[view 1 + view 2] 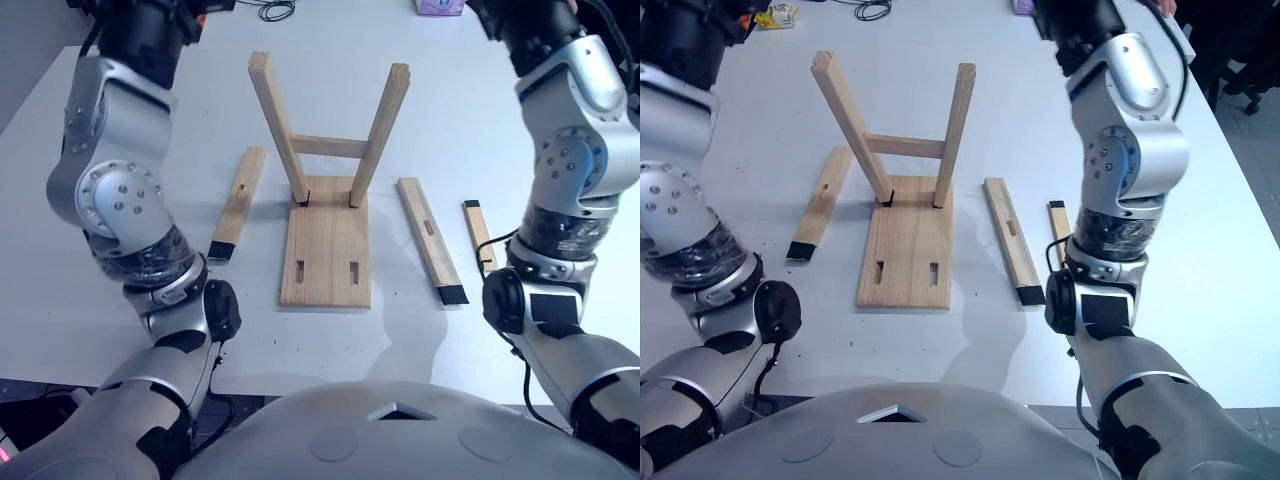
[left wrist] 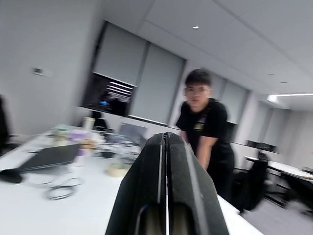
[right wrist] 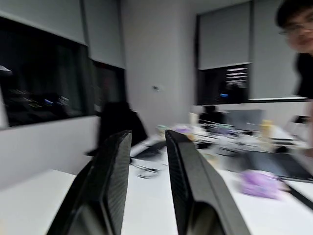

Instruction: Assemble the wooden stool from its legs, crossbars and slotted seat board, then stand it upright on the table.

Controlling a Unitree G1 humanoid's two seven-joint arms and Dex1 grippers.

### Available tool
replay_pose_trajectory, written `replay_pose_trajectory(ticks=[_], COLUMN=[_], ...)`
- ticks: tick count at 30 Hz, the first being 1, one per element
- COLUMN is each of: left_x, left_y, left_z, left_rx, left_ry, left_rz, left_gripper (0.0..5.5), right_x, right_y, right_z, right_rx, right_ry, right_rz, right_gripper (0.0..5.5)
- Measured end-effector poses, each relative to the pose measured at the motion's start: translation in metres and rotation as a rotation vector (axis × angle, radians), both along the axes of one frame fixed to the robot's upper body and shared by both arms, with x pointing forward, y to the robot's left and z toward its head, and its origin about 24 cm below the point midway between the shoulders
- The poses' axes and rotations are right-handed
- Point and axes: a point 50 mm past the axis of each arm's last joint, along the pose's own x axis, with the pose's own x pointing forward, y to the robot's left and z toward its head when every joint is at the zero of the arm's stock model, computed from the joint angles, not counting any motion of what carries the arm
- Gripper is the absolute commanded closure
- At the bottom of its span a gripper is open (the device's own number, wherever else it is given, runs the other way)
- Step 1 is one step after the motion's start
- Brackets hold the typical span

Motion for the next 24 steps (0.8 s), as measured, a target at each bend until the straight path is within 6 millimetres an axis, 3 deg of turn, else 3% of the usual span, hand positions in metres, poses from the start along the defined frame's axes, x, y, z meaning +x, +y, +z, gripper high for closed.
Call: replay_pose_trajectory(ticks=[3, 5, 7, 19, 22, 24], left_x=[0.011, 0.022, 0.026, 0.057, 0.07, 0.071], left_y=[-0.018, -0.022, -0.023, -0.006, -0.002, 0.001], left_z=[-0.016, -0.036, -0.045, 0.014, -0.009, -0.037], left_rx=[0.055, 0.105, 0.119, 0.094, 0.123, 0.148], left_ry=[0.099, 0.205, 0.244, 0.011, 0.138, 0.265], left_rz=[-0.049, -0.036, -0.033, 0.038, 0.076, 0.076], left_gripper=[5.5, 5.5, 5.5, 5.5, 5.5, 5.5], right_x=[0.002, 0.007, 0.01, 0.029, 0.033, 0.034], right_y=[0.02, 0.026, 0.026, 0.031, 0.037, 0.044], right_z=[-0.009, -0.02, -0.024, 0.017, 0.005, -0.019], right_rx=[-0.045, -0.071, -0.073, 0.026, -0.008, -0.103], right_ry=[0.035, 0.085, 0.106, -0.044, 0.0, 0.112], right_rz=[0.046, 0.047, 0.044, 0.015, 0.016, 0.035], right_gripper=[4.2, 4.2, 4.2, 4.2, 4.2, 4.2])
